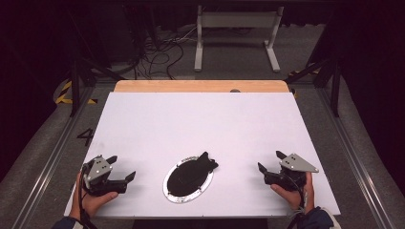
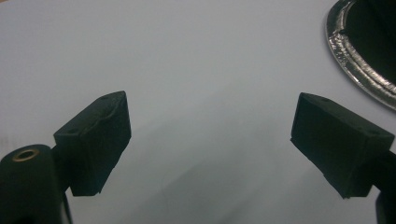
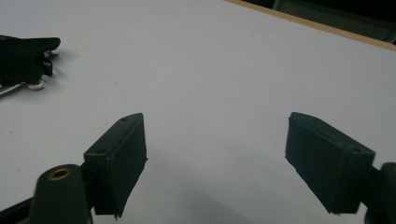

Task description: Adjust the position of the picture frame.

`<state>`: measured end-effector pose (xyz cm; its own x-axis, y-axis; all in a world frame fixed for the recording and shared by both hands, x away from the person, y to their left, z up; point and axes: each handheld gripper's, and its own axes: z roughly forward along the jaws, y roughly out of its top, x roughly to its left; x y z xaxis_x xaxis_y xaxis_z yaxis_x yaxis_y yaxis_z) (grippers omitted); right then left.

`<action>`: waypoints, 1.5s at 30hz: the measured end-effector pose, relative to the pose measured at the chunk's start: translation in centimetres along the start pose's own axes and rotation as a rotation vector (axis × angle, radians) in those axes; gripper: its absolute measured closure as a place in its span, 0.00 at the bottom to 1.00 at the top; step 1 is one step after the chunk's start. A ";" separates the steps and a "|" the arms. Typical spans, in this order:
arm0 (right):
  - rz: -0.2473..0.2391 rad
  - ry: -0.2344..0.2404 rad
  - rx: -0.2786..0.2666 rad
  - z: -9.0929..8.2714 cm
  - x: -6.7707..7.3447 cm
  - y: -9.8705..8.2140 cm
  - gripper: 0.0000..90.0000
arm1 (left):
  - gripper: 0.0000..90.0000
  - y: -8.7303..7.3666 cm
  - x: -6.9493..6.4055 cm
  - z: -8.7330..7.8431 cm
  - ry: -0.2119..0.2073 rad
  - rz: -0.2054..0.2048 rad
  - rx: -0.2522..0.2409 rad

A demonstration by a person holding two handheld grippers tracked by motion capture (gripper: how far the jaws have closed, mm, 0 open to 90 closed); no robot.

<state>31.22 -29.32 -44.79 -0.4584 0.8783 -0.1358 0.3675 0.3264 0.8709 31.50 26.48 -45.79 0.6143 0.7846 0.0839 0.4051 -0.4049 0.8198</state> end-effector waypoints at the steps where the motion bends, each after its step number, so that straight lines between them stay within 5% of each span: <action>1: 0.007 -0.001 0.003 0.1 -0.1 0.0 0.25 | 0.16 0.0 -0.1 0.2 -0.009 0.014 0.006; 18: 0.010 0.044 0.033 2.3 0.0 0.7 0.26 | 0.20 -0.1 -1.3 0.5 -0.031 0.064 0.036; 22: 0.003 0.060 0.046 3.0 0.2 1.1 0.36 | 0.25 0.2 -2.5 0.9 -0.055 0.100 0.078; 27: -0.006 0.130 0.077 4.1 0.7 1.6 0.68 | 0.59 0.6 -4.0 0.8 -0.148 0.146 0.075; 34: -0.042 0.218 0.100 5.0 2.0 2.5 0.90 | 0.90 1.1 -6.3 0.8 -0.292 0.184 0.108; 36: -0.077 0.243 0.118 5.7 2.9 2.9 0.93 | 0.92 1.3 -7.5 1.1 -0.337 0.211 0.124; 45: -0.121 0.304 0.143 8.1 5.5 4.4 1.00 | 0.89 1.5 -9.4 2.0 -0.409 0.237 0.157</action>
<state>36.86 -20.20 -45.58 -0.7175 0.6931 -0.0688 0.3953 0.4865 0.7791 27.70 17.54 -46.45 0.9042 0.4271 0.0029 0.3000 -0.6399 0.7075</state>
